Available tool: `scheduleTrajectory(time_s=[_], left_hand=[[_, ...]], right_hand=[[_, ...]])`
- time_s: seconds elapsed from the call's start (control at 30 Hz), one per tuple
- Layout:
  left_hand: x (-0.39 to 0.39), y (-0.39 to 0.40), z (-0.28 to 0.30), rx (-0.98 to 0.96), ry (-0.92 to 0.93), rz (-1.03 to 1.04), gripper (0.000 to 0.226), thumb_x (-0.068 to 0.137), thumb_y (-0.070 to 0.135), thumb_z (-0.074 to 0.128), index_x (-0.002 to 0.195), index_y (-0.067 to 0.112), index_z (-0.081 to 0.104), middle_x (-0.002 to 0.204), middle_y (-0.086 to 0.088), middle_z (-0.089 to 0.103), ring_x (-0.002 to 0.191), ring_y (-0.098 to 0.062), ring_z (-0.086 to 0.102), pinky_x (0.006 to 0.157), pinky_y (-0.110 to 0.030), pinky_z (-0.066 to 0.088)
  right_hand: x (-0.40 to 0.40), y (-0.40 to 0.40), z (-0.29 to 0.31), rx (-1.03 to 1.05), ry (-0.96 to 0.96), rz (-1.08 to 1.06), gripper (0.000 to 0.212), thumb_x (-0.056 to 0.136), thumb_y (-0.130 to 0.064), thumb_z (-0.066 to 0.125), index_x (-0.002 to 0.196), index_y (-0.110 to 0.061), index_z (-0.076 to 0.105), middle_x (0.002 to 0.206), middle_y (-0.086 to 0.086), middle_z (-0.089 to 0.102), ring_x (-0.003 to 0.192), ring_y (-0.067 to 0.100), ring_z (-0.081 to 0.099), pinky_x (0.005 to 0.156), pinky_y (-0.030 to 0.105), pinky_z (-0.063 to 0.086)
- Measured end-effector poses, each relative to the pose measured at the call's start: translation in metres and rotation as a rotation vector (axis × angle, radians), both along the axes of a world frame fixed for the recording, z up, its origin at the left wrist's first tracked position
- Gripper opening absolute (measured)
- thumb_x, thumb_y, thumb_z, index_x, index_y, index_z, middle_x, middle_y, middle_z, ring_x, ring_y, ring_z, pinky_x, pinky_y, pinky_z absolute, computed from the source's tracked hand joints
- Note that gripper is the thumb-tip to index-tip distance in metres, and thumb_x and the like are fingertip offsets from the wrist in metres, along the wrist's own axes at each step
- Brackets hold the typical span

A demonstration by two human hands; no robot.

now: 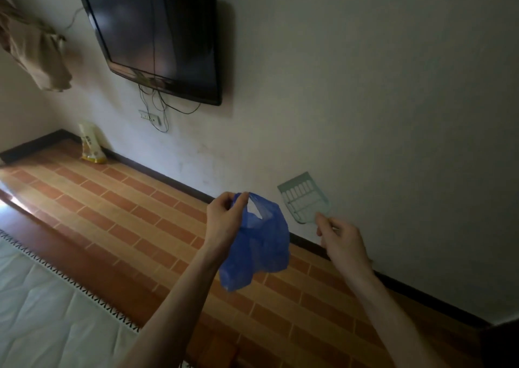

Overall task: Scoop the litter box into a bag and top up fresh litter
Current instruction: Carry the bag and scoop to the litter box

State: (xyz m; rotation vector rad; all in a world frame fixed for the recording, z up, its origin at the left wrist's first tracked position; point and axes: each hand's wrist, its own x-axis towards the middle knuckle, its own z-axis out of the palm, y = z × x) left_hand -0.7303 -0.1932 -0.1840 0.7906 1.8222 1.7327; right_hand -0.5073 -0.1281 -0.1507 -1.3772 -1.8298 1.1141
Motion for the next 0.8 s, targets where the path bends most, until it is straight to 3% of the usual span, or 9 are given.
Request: scheduleTrajectory(time_s=[0.1,0.23,0.47,0.67,0.8], left_hand=[[-0.02,0.007,-0.001,0.005,0.019,0.051,0.035,0.1,0.038,0.063,0.092,0.004,0.067,0.086,-0.028,0.062,0.071,-0.037,0.062,0.068,-0.044,0.058],[-0.044,0.012,0.0,0.019,-0.002,0.104,0.037,0.099,0.036,0.064,0.09,0.0,0.065,0.079,-0.028,0.057,0.063,-0.022,0.052,0.063,-0.034,0.049],[-0.088,0.035,-0.001,0.038,-0.052,0.255,0.039,0.097,0.03,0.067,0.081,-0.005,0.057,0.064,-0.006,0.045,0.06,-0.017,0.045,0.057,-0.031,0.041],[-0.133,0.072,-0.001,-0.021,-0.091,0.457,0.032,0.098,0.026,0.066,0.069,0.019,0.056,0.053,0.012,0.045,0.056,-0.008,0.046,0.056,-0.024,0.04],[-0.164,0.091,-0.003,-0.063,-0.093,0.54,0.026,0.098,0.029,0.066,0.076,0.015,0.062,0.062,0.004,0.046,0.065,-0.017,0.047,0.062,-0.034,0.041]], right_hand=[[-0.027,0.018,0.001,0.016,0.013,0.04,0.041,0.101,-0.045,0.053,0.073,-0.016,0.061,0.055,-0.009,0.051,0.052,0.005,0.047,0.051,0.02,0.039],[-0.065,0.044,-0.004,0.019,0.03,0.112,0.041,0.1,-0.046,0.054,0.071,-0.018,0.061,0.054,-0.009,0.053,0.05,0.006,0.046,0.052,0.025,0.036],[-0.13,0.102,-0.012,0.02,0.074,0.242,0.043,0.1,-0.045,0.056,0.067,-0.017,0.06,0.048,-0.009,0.053,0.046,0.007,0.045,0.052,0.03,0.039],[-0.195,0.164,-0.013,0.019,0.062,0.412,0.046,0.101,-0.046,0.055,0.066,-0.016,0.06,0.051,-0.005,0.055,0.044,0.002,0.046,0.054,0.029,0.041],[-0.235,0.209,-0.013,0.027,0.051,0.518,0.044,0.101,-0.045,0.054,0.066,-0.02,0.06,0.05,-0.013,0.058,0.046,0.0,0.051,0.052,0.026,0.041]])
